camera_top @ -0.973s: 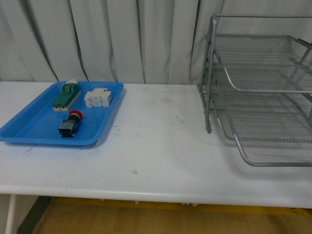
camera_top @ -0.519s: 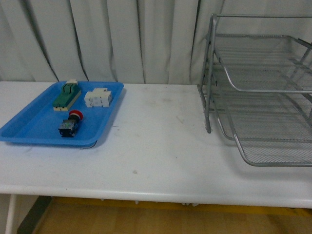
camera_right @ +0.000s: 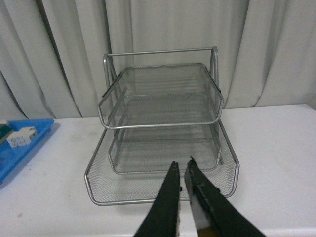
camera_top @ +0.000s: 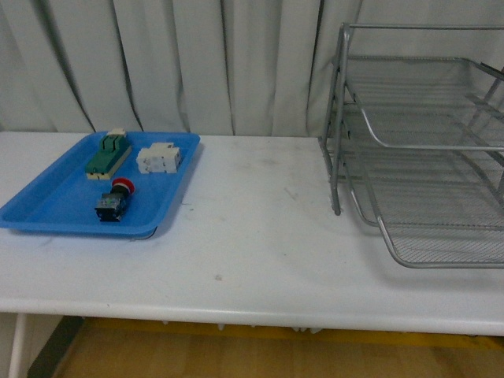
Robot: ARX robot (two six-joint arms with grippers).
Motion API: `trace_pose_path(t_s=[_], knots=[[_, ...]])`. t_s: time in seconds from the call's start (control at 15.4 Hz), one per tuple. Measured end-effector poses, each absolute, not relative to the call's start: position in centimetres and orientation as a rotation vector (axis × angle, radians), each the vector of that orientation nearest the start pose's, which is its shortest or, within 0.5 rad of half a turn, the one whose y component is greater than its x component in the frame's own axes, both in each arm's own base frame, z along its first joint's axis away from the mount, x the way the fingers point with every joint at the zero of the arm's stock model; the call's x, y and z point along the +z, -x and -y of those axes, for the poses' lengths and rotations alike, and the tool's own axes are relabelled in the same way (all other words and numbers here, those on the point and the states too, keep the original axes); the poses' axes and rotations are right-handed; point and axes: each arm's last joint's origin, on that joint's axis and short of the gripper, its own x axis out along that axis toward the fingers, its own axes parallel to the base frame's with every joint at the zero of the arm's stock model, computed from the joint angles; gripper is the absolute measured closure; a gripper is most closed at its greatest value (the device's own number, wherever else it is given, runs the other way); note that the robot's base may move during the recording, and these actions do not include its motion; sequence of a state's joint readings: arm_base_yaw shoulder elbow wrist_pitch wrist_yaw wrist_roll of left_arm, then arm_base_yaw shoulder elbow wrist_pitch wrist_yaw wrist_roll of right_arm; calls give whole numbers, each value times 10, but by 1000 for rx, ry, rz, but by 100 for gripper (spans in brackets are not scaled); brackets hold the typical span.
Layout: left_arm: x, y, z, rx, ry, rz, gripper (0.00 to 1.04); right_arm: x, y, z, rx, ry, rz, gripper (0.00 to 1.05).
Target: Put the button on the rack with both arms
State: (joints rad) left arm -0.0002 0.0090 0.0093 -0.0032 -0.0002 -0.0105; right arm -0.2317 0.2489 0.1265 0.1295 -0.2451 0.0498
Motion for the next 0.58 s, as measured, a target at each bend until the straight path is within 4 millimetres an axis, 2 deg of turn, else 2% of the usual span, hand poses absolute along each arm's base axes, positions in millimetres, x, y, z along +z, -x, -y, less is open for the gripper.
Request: trace_pose_path(t_s=[0.06,0.19,0.39,0.58], knots=[[166,-98,0,0,10,-3,7,194,-108,16,6,-25,1,103],[166,-98,0,0,10,-3,7,183,-98,12,-4,-17,-21,103],[166,-98,0,0,10,-3,7,180,-98,-2,34,-5,-4,103],[166,-98,0,0,10,-4,7,177,-98,0,0,-6,-1,103]])
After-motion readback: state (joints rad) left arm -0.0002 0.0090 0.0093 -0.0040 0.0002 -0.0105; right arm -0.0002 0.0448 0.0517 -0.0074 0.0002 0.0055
